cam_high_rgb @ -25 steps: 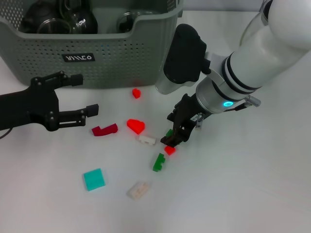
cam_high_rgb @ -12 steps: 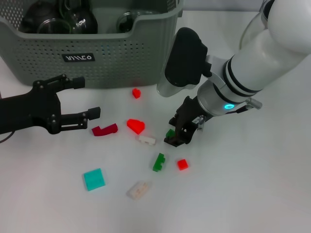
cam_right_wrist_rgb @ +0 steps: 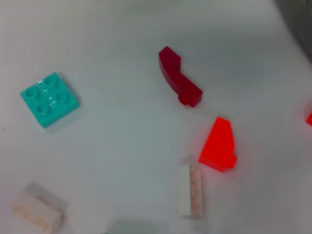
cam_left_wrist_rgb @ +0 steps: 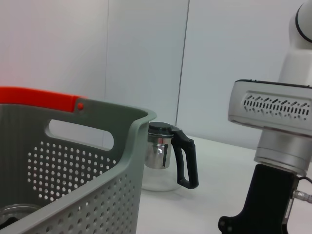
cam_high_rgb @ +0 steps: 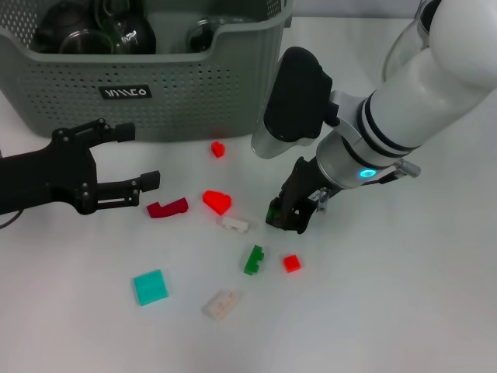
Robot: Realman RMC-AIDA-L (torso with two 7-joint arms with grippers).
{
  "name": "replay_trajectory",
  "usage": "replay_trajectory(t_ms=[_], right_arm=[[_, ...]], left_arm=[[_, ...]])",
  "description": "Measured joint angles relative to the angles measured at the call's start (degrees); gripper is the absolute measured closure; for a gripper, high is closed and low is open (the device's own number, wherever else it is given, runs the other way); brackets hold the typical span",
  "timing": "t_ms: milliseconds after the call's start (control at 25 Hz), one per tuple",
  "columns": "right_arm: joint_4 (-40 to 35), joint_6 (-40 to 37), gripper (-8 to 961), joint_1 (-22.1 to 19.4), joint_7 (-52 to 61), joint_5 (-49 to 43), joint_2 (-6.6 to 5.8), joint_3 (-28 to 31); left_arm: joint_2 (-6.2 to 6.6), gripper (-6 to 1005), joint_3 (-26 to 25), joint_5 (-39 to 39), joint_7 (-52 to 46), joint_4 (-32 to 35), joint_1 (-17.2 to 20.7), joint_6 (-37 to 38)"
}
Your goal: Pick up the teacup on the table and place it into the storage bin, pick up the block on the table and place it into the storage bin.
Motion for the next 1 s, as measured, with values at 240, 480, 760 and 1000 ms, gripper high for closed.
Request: replay_trajectory(t_ms=[240,480,760,1000], right_arm=[[-6.49,-4.27,750,-2.13,1.59,-0.42,-0.67,1.36],[-21.46,-15.88,734,-3.84,3.94,-2.73,-0.62,10.96],[-29.41,-18.91,711,3.14,5.52,-1.98,-0.37,19.00],[-20.06,-3.38,691,11.01,1.25,-0.79,-0.28,20.56]], left_arm=[[0.27,124,0.00,0.00,0.00,0.00,0.09,0.29],[0.65,124,0.00,0.00,0.00,0.32,0.60,0.05],[1.07,123,-0.61,0.00,0.38,0.46,1.25,-0.28],[1.06,123,-1.05,-0.01,0.65,0.23,1.35,-0.35]])
